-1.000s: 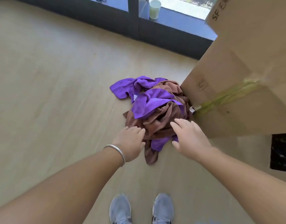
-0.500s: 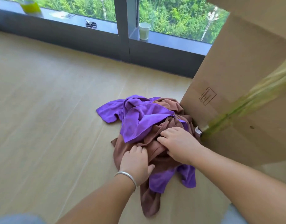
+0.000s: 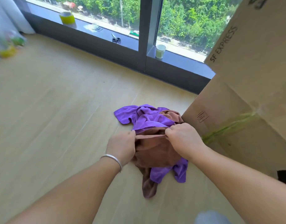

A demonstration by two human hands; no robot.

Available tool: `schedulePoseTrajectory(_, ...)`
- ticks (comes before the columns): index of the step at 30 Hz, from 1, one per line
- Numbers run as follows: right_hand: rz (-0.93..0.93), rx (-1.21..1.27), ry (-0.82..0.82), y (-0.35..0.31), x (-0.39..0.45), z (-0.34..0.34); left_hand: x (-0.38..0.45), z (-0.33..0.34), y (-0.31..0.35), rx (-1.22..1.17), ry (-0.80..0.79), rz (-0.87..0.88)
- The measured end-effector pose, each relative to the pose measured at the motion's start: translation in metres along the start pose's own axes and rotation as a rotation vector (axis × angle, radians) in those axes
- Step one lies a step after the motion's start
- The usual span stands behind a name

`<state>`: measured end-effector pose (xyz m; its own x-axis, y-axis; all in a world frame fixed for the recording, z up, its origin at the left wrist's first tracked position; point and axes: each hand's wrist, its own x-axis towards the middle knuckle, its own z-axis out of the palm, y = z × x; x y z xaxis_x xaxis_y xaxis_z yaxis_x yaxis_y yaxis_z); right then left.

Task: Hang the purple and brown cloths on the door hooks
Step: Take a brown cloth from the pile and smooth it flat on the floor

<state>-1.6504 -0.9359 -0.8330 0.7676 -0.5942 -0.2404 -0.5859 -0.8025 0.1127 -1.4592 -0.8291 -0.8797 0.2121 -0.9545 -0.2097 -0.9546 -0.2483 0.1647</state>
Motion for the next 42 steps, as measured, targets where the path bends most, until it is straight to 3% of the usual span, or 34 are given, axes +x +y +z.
schedulePoseTrajectory(7,-0.012,-0.021,0.05,-0.018,-0.009,-0.187,-0.039,-0.212,-0.023,0.026,0.132,-0.061)
schedulePoseTrajectory(12,-0.125,0.019,0.146,-0.046,-0.005,-0.307,-0.08,-0.336,-0.055,0.07,0.185,-0.119)
schedulePoseTrajectory(18,-0.252,0.073,0.304,-0.112,0.035,-0.43,-0.14,-0.455,-0.127,0.145,0.247,-0.276)
schedulePoseTrajectory(23,-0.335,0.154,0.349,-0.209,0.072,-0.49,-0.212,-0.515,-0.199,0.186,0.239,-0.435)
schedulePoseTrajectory(28,-0.398,0.199,0.283,-0.302,0.089,-0.508,-0.281,-0.527,-0.247,0.218,0.191,-0.557)
schedulePoseTrajectory(32,-0.443,0.172,0.174,-0.346,0.089,-0.492,-0.323,-0.503,-0.252,0.199,0.152,-0.557)
schedulePoseTrajectory(38,-0.526,0.224,0.046,-0.358,0.078,-0.411,-0.346,-0.416,-0.212,0.144,-0.075,-0.58)
schedulePoseTrajectory(42,-0.609,0.079,-0.118,-0.335,0.059,-0.328,-0.343,-0.328,-0.151,-0.075,-0.215,-0.604)
